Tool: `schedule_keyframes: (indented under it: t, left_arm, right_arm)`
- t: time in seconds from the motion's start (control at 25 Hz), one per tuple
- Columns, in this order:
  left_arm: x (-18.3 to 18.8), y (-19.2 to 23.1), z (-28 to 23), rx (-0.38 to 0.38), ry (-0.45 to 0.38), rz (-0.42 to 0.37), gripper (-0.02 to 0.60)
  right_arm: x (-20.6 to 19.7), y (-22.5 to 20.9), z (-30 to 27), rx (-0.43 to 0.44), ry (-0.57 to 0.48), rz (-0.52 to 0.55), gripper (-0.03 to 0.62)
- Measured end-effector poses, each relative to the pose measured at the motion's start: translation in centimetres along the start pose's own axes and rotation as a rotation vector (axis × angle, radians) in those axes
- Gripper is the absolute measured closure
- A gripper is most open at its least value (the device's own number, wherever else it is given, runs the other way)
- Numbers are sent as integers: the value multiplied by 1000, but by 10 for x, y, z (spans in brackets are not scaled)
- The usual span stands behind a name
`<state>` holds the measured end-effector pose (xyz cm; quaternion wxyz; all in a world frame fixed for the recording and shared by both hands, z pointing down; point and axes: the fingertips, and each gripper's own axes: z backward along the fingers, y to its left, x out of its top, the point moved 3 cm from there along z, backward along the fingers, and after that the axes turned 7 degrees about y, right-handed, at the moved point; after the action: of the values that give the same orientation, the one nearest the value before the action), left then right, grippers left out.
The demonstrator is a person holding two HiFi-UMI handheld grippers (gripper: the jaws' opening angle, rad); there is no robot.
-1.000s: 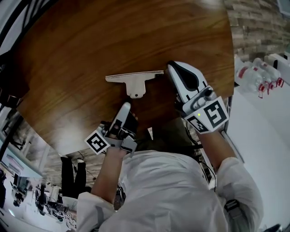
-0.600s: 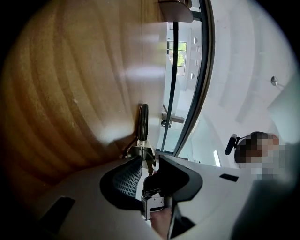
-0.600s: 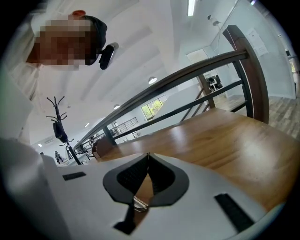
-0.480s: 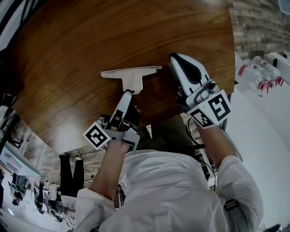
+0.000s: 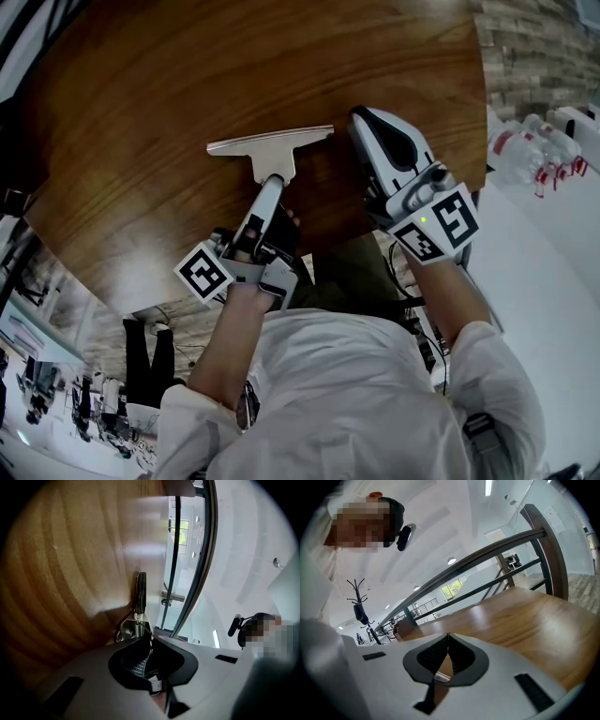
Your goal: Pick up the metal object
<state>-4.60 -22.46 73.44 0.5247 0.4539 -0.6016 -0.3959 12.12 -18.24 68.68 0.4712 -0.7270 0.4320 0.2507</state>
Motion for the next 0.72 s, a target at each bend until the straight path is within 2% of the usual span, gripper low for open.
schedule_keyframes:
  t: [0.28, 0.48, 0.6, 0.72]
  left_arm:
    - [-2, -7, 8, -13, -11, -5, 561]
    - [9, -43, 27, -41, -38, -58, 561]
    - [9, -84, 38, -65, -49, -133, 560]
    - [19, -138, 44, -106, -63, -278, 560]
  right_arm:
    - [9, 9, 11, 12, -22, 27, 570]
    - [45, 26, 22, 11, -61, 57, 571]
    - [80, 44, 39, 14, -100, 75, 570]
    - [127, 65, 46, 33, -174, 114, 569]
